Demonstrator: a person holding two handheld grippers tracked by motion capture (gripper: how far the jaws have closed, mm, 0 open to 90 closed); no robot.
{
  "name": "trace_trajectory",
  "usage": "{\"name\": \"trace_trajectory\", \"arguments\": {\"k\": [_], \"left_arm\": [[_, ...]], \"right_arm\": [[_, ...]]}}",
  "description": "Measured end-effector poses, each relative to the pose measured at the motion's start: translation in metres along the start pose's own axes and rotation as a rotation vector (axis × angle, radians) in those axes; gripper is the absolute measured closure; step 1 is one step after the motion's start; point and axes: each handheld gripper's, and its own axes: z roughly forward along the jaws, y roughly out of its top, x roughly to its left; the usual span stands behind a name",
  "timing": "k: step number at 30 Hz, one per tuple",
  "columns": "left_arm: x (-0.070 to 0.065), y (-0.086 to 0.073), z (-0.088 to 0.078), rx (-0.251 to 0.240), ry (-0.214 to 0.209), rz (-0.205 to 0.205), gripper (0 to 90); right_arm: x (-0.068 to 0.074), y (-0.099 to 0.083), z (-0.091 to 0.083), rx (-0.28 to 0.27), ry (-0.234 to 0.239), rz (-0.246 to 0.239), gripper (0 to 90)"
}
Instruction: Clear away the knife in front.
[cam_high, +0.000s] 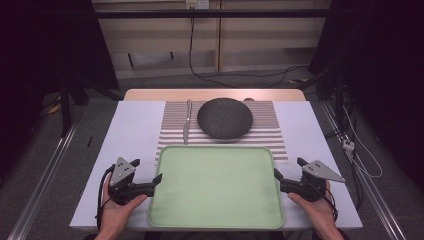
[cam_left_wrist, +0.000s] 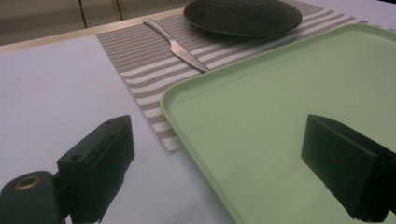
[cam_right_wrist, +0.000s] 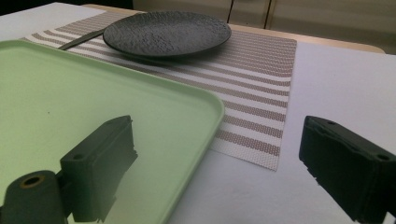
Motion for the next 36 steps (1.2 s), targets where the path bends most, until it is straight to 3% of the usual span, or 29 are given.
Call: {"name": "trace_trajectory", "arguments": {"k": [8,20,26,36], "left_arm": [[0.001,0.004,0.005,0.039,-0.015,0.005,10.2],[0.007,0.013,0.011,0.005,-0.004,-0.028,12.1],[0.01,0.022,0.019,-0.007,0.011,-0.02,12.0],[0.016,0.036,0.039,0.016,-0.004,-0.024,12.1]], "right_arm": [[-0.003,0.0,-0.001,-0.005,-0.003,0.01,10.4],[0.0,0.0,-0.001,-0.016,0.014,0.007,9.8],[0.001,0.001,0.002,-0.011,0.014,0.004,9.6],[0.004,0.003,0.006,0.004,0.006,-0.009,9.2]]}}
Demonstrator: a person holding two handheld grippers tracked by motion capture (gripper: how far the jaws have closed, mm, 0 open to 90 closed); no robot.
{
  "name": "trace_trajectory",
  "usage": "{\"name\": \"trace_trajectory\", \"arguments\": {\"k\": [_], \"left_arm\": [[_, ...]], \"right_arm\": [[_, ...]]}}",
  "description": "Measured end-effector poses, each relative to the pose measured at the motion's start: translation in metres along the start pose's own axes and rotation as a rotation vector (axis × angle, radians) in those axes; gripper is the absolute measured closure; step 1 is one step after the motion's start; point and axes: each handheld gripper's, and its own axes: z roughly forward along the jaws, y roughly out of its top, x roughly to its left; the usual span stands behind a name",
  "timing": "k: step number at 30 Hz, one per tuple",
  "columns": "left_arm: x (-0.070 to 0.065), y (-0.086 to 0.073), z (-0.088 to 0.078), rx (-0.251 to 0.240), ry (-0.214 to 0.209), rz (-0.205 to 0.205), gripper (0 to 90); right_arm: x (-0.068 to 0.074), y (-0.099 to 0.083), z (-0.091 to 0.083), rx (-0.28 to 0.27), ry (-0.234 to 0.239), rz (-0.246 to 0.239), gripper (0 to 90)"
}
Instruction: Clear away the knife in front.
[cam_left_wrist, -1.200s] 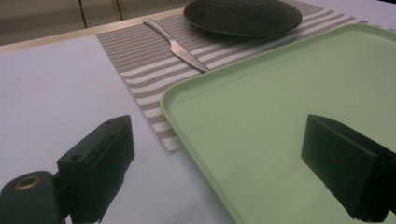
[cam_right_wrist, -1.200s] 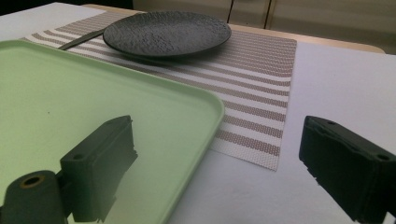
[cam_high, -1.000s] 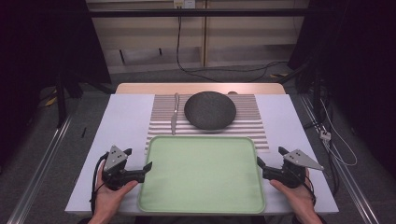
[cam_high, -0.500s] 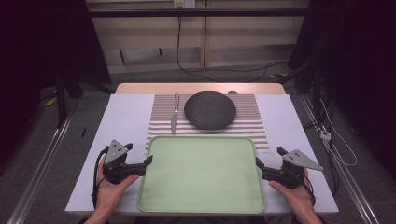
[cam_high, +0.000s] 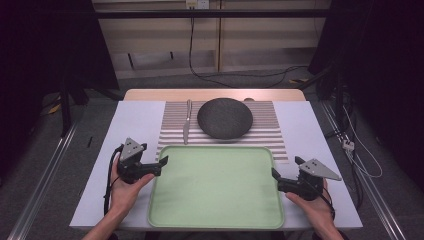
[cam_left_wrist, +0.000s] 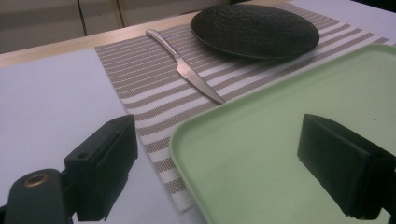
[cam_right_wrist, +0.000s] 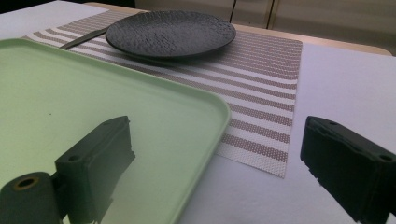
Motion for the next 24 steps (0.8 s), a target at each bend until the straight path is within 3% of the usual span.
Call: {"name": "trace_trajectory", "arguments": {"k": [4,9,11,13,17,24], "left_arm": [[0.002,0.005,0.008,0.01,0.011,0.0,12.2],[0.008,0.014,0.017,0.029,-0.017,-0.015,12.1],[0.01,0.016,0.02,0.036,0.008,-0.008,12.6],[0.01,0.018,0.028,0.047,0.004,-0.021,12.8],[0.009,0.022,0.038,0.058,0.0,0.004,12.8],[0.014,0.035,0.052,0.062,0.01,-0.011,13.0]], "right_arm": [[-0.001,0.001,0.001,0.011,0.002,0.002,9.2],[0.001,0.0,0.003,0.041,0.015,-0.009,9.2],[0.002,-0.001,0.002,0.037,0.027,-0.003,9.0],[0.002,-0.002,0.002,0.041,0.027,-0.004,9.0],[0.002,-0.005,0.003,0.045,0.028,0.002,9.0],[0.003,-0.005,0.003,0.039,0.03,-0.003,8.8]]}}
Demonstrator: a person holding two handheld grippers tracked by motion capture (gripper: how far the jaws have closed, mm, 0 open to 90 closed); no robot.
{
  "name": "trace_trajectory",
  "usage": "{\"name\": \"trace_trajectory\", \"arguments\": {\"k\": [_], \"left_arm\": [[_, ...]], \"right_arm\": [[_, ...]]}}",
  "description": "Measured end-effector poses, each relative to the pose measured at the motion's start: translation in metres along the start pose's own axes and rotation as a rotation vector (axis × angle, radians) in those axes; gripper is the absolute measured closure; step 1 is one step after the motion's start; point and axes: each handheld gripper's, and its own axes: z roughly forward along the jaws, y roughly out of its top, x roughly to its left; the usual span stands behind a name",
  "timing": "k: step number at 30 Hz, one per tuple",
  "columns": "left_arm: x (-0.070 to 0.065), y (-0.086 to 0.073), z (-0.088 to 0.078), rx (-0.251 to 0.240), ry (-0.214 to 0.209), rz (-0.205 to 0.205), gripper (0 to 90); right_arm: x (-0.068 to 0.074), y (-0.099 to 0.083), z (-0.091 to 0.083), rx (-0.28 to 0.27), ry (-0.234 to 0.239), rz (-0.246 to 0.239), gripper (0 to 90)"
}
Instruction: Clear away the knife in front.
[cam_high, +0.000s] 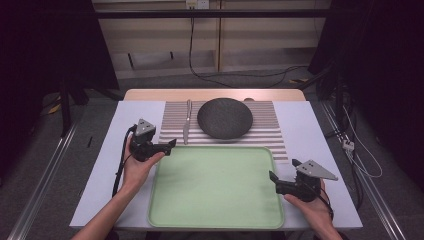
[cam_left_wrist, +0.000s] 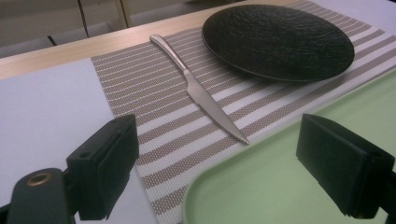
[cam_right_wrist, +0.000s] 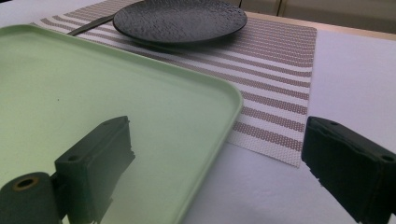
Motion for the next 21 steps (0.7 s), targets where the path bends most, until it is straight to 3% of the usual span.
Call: {"name": "trace_trajectory", "arguments": {"k": [9,21], "left_arm": [[0.008,0.01,0.014,0.025,0.019,-0.003,14.0],[0.021,0.03,0.039,0.062,0.044,-0.037,14.0]], "right_arm": [[0.0,0.002,0.002,-0.001,0.007,-0.002,8.7],[0.0,0.002,0.003,0.0,0.017,-0.006,8.6]]}}
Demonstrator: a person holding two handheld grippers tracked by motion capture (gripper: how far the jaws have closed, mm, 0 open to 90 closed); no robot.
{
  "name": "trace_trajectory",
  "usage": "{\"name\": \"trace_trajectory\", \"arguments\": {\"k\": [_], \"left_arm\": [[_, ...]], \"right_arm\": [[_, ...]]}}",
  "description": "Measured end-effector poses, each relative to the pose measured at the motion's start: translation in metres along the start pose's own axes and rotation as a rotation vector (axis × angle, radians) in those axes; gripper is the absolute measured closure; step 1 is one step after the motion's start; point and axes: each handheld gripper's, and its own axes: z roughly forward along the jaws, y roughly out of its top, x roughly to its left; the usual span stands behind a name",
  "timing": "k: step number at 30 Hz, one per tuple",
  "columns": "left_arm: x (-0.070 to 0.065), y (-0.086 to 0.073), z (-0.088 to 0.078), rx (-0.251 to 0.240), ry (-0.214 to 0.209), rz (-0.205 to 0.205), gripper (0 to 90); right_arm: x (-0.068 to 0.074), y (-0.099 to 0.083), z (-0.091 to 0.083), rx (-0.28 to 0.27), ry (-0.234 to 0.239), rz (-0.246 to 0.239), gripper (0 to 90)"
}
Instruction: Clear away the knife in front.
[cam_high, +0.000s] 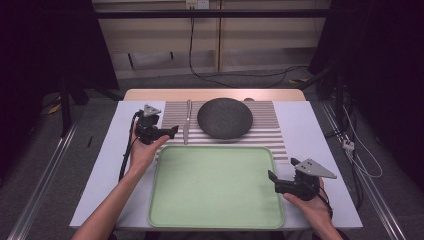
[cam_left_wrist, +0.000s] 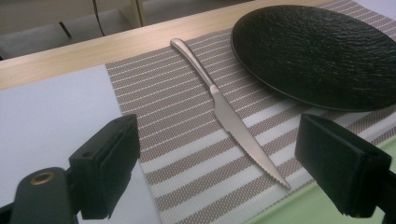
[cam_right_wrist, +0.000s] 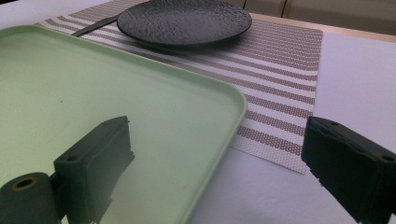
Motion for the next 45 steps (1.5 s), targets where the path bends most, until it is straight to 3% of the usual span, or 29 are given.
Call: {"name": "trace_trajectory", "arguments": {"k": [12,21,25,35,40,45], "left_arm": [[-0.002,0.017,0.023,0.041,0.008,0.009,14.1],[0.007,0.024,0.04,0.059,0.035,-0.011,15.0],[0.012,0.027,0.048,0.058,0.04,-0.042,15.2],[0.02,0.037,0.07,0.105,0.054,-0.049,17.3],[0.022,0.043,0.09,0.155,0.04,-0.063,21.7],[0.021,0.045,0.108,0.197,0.066,-0.05,26.0]], "right_arm": [[0.0,0.0,0.001,-0.001,0.006,-0.001,8.7],[0.0,0.001,0.001,0.002,0.009,0.001,8.7],[-0.001,0.001,0.001,0.002,0.008,0.003,8.7],[-0.001,0.0,0.002,0.008,0.009,0.004,8.5],[-0.001,0.0,0.003,0.017,0.02,0.005,8.4],[-0.003,-0.001,0.004,0.025,0.033,0.017,7.9]]}}
